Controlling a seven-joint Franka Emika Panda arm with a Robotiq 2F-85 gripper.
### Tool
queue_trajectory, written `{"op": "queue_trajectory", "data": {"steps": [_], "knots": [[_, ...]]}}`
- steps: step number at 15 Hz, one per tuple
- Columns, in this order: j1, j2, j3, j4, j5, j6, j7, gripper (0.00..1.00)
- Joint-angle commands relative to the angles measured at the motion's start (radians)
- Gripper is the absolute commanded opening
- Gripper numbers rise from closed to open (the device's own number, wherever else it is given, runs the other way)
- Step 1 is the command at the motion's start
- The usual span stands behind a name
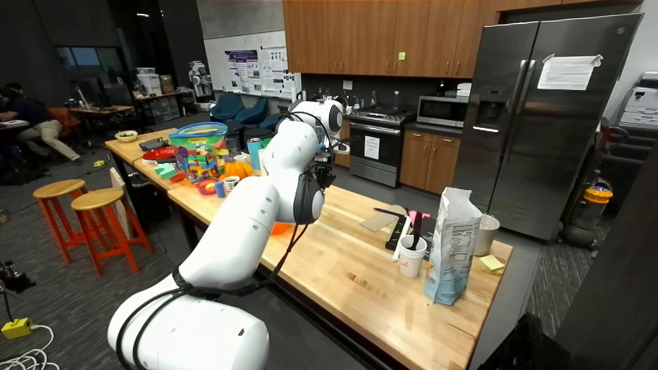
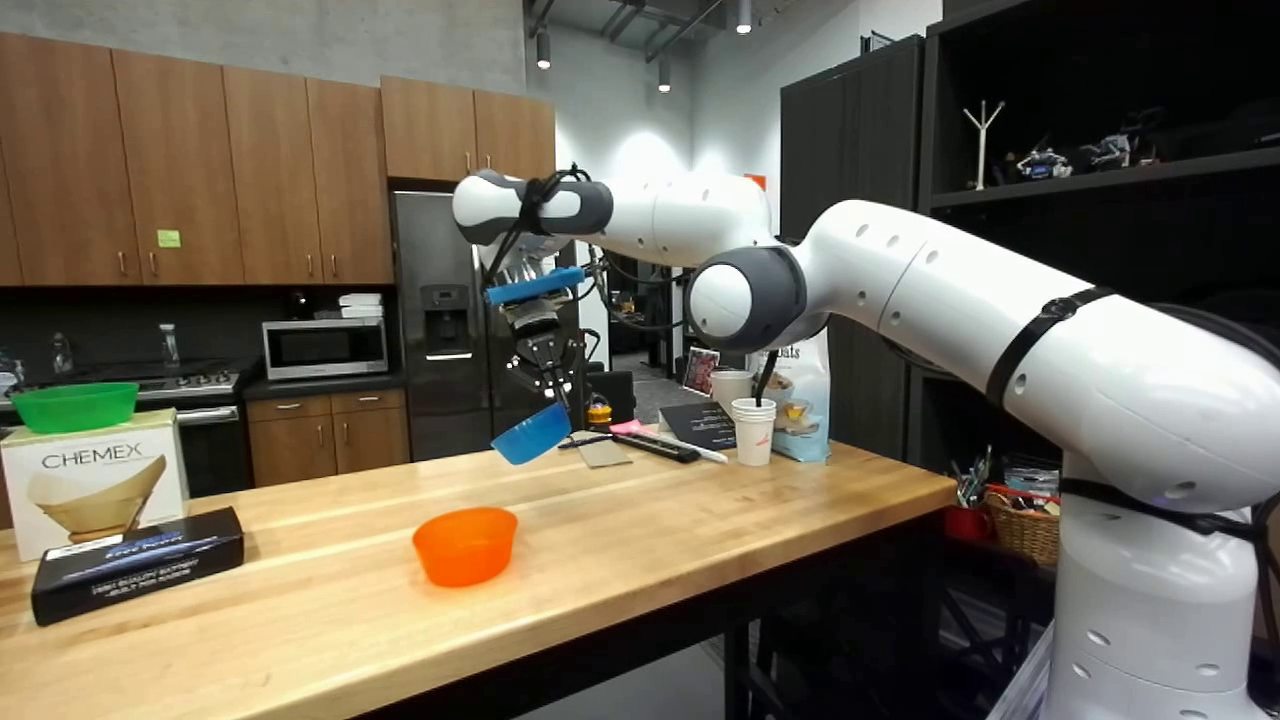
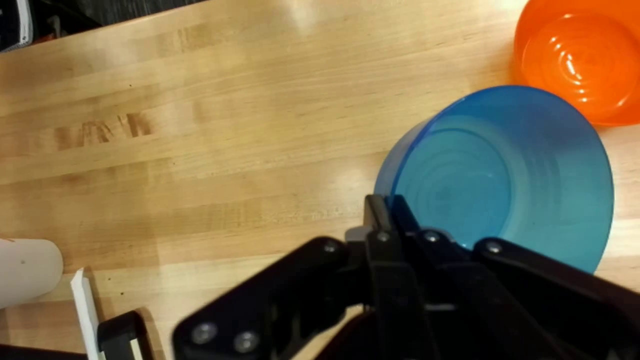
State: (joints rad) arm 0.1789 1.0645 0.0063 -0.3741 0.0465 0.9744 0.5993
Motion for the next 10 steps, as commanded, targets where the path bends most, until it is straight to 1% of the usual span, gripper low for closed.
{"op": "queue_trajectory", "data": {"steps": [1, 3, 5, 10], "knots": [[-0.032, 0.008, 0.051, 0.011, 0.081, -0.027, -0.023, 0.01], [-0.05, 0.012, 0.087, 0.006, 0.148, -0.047, -0.024, 0.01], [-0.059, 0.022, 0.107, 0.012, 0.19, -0.082, -0.019, 0.01], [-0.052, 0.034, 0.105, 0.014, 0.2, -0.105, -0.007, 0.01]]}}
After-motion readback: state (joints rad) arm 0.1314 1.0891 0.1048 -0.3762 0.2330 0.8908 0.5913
